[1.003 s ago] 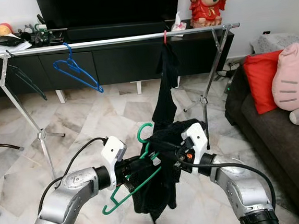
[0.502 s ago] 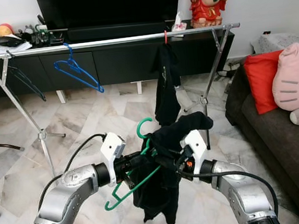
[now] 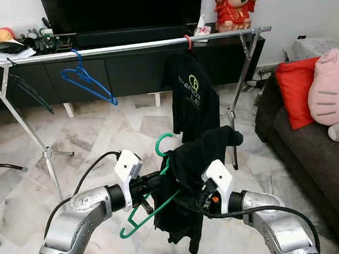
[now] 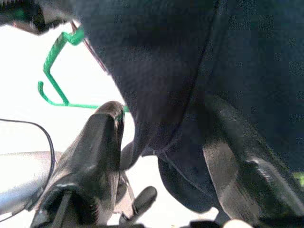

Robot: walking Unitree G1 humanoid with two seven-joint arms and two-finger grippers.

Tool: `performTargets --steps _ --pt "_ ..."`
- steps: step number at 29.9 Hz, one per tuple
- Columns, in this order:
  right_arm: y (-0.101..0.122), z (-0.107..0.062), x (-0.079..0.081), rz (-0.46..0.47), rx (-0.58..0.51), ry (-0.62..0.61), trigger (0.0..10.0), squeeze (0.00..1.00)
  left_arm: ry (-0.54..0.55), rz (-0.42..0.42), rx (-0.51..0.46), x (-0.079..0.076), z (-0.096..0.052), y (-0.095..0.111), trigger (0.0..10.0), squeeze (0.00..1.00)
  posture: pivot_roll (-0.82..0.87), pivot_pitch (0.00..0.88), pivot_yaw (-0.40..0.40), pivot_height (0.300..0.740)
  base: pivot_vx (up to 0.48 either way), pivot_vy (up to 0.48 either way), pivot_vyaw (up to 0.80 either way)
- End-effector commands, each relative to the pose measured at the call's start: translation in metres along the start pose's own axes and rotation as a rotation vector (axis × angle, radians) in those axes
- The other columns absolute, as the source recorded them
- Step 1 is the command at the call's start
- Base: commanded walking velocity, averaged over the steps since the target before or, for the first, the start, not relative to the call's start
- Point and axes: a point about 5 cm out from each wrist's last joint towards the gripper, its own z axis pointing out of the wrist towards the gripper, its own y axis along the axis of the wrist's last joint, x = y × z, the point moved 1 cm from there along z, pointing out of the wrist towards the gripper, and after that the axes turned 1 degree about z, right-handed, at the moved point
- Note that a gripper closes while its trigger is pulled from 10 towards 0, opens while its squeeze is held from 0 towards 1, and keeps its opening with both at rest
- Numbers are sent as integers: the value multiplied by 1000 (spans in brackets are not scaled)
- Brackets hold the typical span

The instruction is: Hang hanger

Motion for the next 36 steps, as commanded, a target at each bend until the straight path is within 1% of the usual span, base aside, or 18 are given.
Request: performTargets --steps 1,4,10,11,12,13,14,15,17,20,23,25,26,29,32,34,36 --pt "3 -8 -2 -46 25 -22 10000 1000 -25 40 -57 -1 1 15 10000 0 -25 0 -18 716 0 0 0" --pt "-1 -16 -3 -71 67 -41 10000 1000 -21 42 -49 0 -1 13 10000 0 -29 0 -17 716 0 0 0" --pt "-3 -30 -5 -80 87 -66 10000 1000 -24 44 -38 1 -2 11 10000 0 -33 0 -15 716 0 0 0" --pt "-3 -30 -5 -80 87 -66 10000 1000 -24 44 -38 1 -2 11 10000 0 -33 0 -15 716 0 0 0" --pt "1 -36 -11 -98 83 -108 10000 1000 -48 50 -11 0 -5 8 10000 0 -36 0 -12 716 0 0 0" --pt "3 -37 -13 -104 80 -121 10000 1000 -55 52 -2 0 -6 7 10000 0 -36 0 -12 716 0 0 0" --pt "6 -40 -17 -123 81 -130 10000 427 -61 65 23 0 -8 3 10000 0 -37 0 -11 716 0 0 0" --pt "10 -44 -20 -149 88 -130 10000 0 -70 85 65 1 -11 -3 10000 0 -37 0 -11 716 0 0 0" --pt "17 -48 -22 -173 90 -123 10000 0 -81 106 110 2 -14 -9 10000 0 -32 0 -13 716 0 0 0" --pt "25 -50 -23 -194 77 -112 10000 0 -89 107 122 2 -16 -11 10000 0 -32 0 -12 716 0 0 0" --pt "32 -49 -22 -224 59 -78 10000 0 -116 104 128 -1 -17 -12 10000 0 -34 0 -11 716 0 0 0" --pt "35 -46 -21 -248 63 -41 10000 0 -154 105 134 -5 -17 -13 10000 0 -34 0 -8 716 0 0 0" --pt "38 -42 -19 -271 70 4 10000 0 -187 115 145 -8 -18 -13 10000 0 -31 0 -8 716 0 0 0" --pt "40 -39 -19 -286 74 30 10000 0 -201 123 151 -9 -18 -13 10000 0 -29 0 -7 716 0 0 0" --pt "48 -30 -21 -372 116 121 10000 0 -261 149 186 -13 -19 -14 10000 0 -29 0 -3 716 0 0 0" --pt "54 -26 -21 -405 118 166 10000 0 -278 164 205 -13 -20 -15 10000 0 -26 0 -4 716 0 0 0" --pt "56 -25 -21 -413 119 184 10000 0 -286 168 209 -13 -20 -15 10000 0 -26 0 -4 716 0 0 0"
